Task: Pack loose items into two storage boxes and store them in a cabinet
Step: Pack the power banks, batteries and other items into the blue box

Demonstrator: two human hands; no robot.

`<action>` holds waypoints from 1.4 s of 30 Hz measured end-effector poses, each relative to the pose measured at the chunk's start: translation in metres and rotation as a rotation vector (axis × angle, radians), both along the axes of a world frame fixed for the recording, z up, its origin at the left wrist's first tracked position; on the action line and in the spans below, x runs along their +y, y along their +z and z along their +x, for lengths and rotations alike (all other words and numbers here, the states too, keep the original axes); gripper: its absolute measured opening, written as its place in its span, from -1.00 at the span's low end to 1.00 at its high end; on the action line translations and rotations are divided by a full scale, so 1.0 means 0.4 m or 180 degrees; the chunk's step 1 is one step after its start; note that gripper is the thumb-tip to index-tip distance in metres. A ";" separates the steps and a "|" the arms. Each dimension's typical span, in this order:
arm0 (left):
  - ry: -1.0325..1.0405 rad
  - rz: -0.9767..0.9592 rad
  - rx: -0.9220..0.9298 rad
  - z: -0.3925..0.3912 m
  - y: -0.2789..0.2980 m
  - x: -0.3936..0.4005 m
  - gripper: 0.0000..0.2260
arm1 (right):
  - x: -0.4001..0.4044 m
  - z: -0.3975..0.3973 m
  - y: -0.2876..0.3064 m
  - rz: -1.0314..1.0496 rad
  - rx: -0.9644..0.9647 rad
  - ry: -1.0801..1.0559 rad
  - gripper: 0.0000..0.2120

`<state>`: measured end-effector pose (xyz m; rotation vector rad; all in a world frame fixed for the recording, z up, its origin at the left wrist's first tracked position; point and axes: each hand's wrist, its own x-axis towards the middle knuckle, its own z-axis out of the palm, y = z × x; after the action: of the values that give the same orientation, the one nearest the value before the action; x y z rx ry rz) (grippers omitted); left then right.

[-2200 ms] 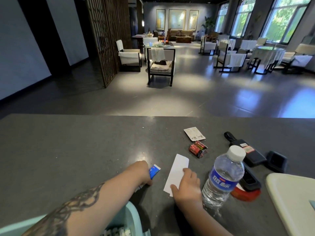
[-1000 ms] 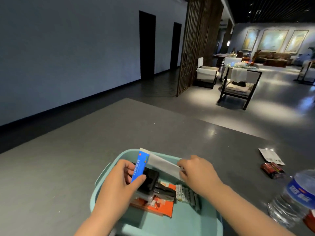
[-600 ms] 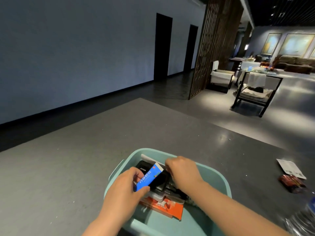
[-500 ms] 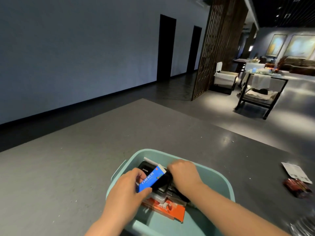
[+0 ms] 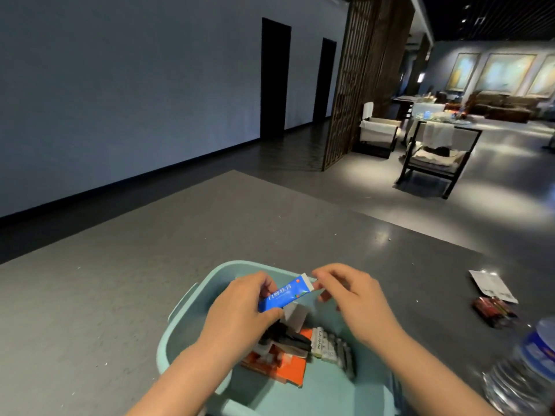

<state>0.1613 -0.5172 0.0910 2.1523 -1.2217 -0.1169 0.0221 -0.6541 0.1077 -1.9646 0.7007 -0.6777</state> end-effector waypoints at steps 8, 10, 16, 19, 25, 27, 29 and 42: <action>-0.0889 0.1121 -0.1164 -0.053 -0.028 -0.181 -0.76 | -0.030 -0.113 -0.036 0.0160 -0.0269 -0.0646 -0.86; -0.1047 0.1243 -0.1421 -0.062 -0.044 -0.206 -0.74 | -0.035 -0.130 -0.035 0.0198 -0.0349 -0.0744 -0.86; -0.1244 0.1545 -0.1753 -0.076 -0.080 -0.236 -0.73 | -0.054 -0.153 -0.055 0.0258 -0.0311 -0.0863 -0.84; -0.1308 0.1480 -0.1703 -0.075 -0.081 -0.237 -0.72 | -0.062 -0.156 -0.066 0.0300 -0.0266 -0.0897 -0.83; -0.1206 0.0782 -0.0676 -0.091 -0.034 -0.215 -0.77 | -0.054 -0.184 -0.049 0.0197 -0.0202 -0.0937 -0.86; -0.1341 0.0316 -0.0521 -0.118 0.015 -0.209 -0.84 | -0.049 -0.220 -0.043 0.0120 -0.0190 -0.1066 -0.89; -0.1490 -0.0141 -0.0417 -0.164 0.076 -0.206 -0.90 | -0.039 -0.264 -0.038 0.0106 -0.0168 -0.1202 -0.88; -0.2572 -0.0274 0.0984 -0.627 0.031 -0.238 -0.70 | 0.055 -0.701 -0.115 0.0365 0.0303 -0.2578 -0.82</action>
<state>-0.0893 -0.6125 0.1036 1.3829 -1.7788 -0.6926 -0.2584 -0.6320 0.0618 -1.5754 1.5881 -0.9857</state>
